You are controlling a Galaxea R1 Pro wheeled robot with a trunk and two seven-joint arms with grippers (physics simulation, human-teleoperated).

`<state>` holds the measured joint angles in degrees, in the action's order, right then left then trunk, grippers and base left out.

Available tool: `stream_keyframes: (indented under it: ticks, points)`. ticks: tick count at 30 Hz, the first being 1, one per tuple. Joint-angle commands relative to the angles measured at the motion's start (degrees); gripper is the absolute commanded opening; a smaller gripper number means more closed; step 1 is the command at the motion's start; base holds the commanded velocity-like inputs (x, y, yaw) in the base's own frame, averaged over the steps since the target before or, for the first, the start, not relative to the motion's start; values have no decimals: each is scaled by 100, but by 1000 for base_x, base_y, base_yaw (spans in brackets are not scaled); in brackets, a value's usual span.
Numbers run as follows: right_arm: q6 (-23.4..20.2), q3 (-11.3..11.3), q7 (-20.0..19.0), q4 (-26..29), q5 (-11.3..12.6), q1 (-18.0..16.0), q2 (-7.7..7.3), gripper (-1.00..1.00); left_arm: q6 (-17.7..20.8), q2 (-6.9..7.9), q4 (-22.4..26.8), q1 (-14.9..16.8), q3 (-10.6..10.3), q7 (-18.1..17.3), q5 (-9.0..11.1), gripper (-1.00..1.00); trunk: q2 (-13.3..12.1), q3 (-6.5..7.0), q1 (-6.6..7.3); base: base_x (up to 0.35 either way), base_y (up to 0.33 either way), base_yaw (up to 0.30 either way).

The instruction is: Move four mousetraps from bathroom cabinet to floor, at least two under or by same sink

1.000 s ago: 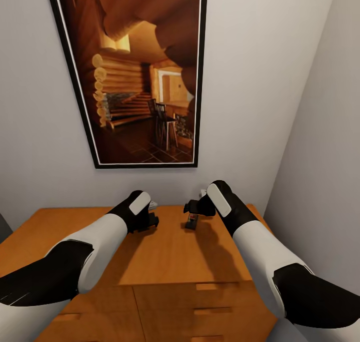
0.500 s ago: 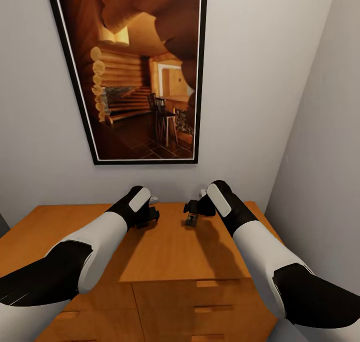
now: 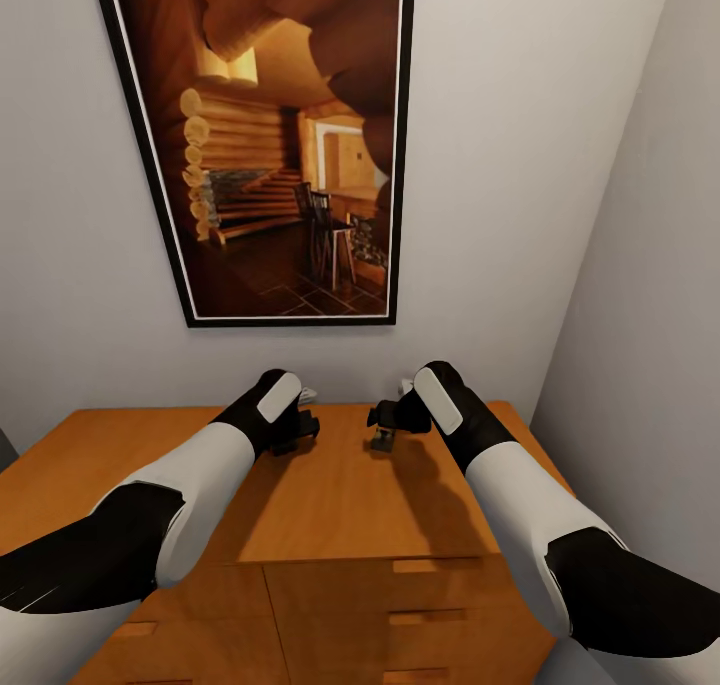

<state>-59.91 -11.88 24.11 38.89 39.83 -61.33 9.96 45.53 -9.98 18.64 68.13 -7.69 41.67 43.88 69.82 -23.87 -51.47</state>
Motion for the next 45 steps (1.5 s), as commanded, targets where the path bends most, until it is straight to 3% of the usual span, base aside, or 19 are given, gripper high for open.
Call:
stream_keyframes:
  ticks: [1, 30, 31, 45]
  points:
    - [-9, -16, 59, 5, 60, -4, -2, 100, -27, 5, -528, -1, -24, 43, 148, 100, 2, -8, -1, 0, 0, 0]
    - [-9, -16, 59, 5, 60, -3, -2, 100, -19, 5, -528, -1, -22, 34, 148, 100, 2, -8, -1, 0, 0, 0]
    - [-9, -16, 59, 5, 60, -3, -2, 100, -17, 5, -528, -1, -22, 34, 148, -100, 2, -8, -1, 0, 0, 0]
    - [-9, -16, 59, 5, 60, -2, -2, 100, -6, 5, -531, -1, -22, 34, 153, -100, 2, -8, -1, 0, 0, 0]
